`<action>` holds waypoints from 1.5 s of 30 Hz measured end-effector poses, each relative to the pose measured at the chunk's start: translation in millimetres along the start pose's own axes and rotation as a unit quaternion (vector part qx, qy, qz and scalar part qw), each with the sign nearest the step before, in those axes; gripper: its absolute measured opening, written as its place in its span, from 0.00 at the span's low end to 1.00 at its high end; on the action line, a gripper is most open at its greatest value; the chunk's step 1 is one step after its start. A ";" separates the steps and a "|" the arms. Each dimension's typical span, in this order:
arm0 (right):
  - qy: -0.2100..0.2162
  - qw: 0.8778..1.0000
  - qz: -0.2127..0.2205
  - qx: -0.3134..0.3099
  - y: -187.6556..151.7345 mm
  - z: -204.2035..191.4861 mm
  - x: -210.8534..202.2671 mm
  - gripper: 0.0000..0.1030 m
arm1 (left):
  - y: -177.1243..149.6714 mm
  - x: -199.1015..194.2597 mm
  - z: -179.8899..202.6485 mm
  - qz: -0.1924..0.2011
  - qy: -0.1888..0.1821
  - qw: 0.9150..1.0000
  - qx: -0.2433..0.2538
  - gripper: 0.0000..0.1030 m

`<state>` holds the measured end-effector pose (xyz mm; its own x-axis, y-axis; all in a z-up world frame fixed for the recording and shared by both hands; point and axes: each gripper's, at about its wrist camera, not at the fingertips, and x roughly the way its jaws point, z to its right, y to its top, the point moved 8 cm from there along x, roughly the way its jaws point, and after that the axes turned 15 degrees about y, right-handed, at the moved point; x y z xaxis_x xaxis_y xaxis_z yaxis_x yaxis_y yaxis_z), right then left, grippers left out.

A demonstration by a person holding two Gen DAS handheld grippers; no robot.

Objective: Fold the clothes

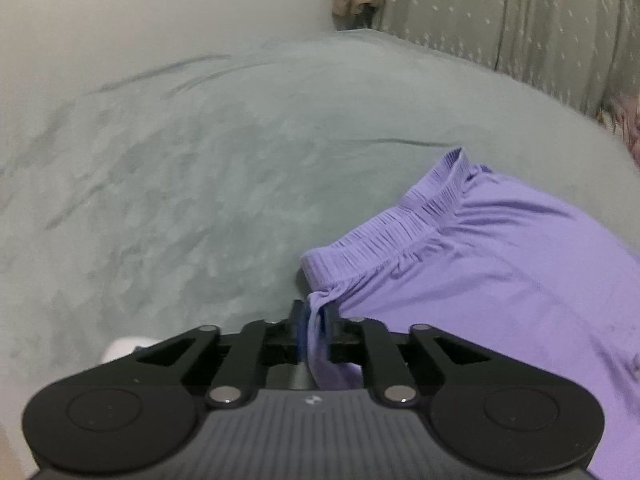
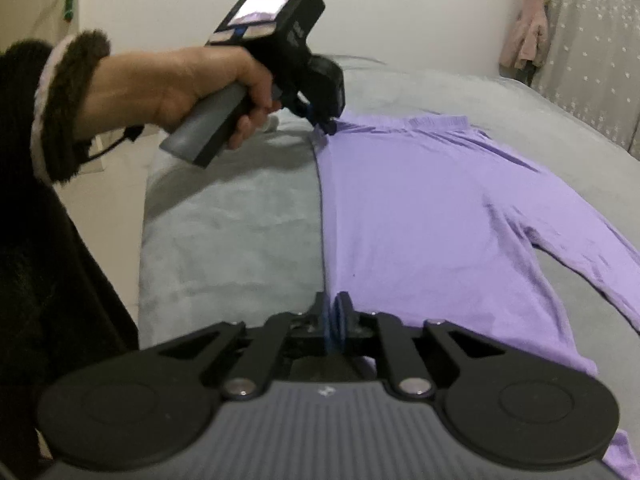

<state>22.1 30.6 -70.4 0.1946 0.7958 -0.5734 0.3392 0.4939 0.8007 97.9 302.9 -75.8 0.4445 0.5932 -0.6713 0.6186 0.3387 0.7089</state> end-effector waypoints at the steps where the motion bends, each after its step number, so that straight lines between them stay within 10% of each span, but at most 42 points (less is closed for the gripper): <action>1: -0.004 1.000 0.009 0.007 -0.3 2.9 -8.5 0.49 | -0.1 -3.8 -0.4 0.001 0.007 1.000 0.007 0.48; 10: -0.152 0.984 0.047 0.085 -30.6 70.8 -103.3 0.56 | -14.8 -54.3 13.6 0.046 -0.045 0.997 0.048 0.63; 18: -0.305 0.935 0.051 0.175 -103.4 149.3 -211.5 0.56 | -52.3 -112.5 86.6 0.072 -0.165 0.976 0.125 0.64; 25: -0.313 0.922 0.036 0.225 -154.2 168.9 -267.6 0.55 | -79.4 -139.9 136.9 0.070 -0.255 0.951 0.160 0.63; 30: -0.291 0.928 0.021 0.233 -174.5 174.4 -262.2 0.48 | -94.7 -140.3 161.1 0.078 -0.252 0.945 0.192 0.63; 33: -0.297 0.921 0.016 0.251 -176.1 184.2 -260.4 0.00 | -98.6 -137.0 163.2 0.075 -0.245 0.947 0.191 0.63; 37: -0.312 0.894 0.060 0.316 -177.9 193.0 -283.0 0.00 | -103.6 -136.9 163.6 0.088 -0.242 0.946 0.199 0.63; 41: -0.398 0.838 0.045 0.370 -202.2 213.1 -298.7 0.11 | -102.5 -136.3 164.1 0.099 -0.239 0.943 0.209 0.63; 45: -0.384 0.834 0.065 0.390 -202.5 202.3 -312.9 0.26 | -102.0 -141.7 160.6 0.104 -0.236 0.942 0.216 0.63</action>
<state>78.7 -389.4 -88.3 0.7075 0.2180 -0.6722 0.7065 -0.1963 0.6799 75.9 66.9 -87.8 0.7600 0.1886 -0.6219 0.6475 -0.1383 0.7494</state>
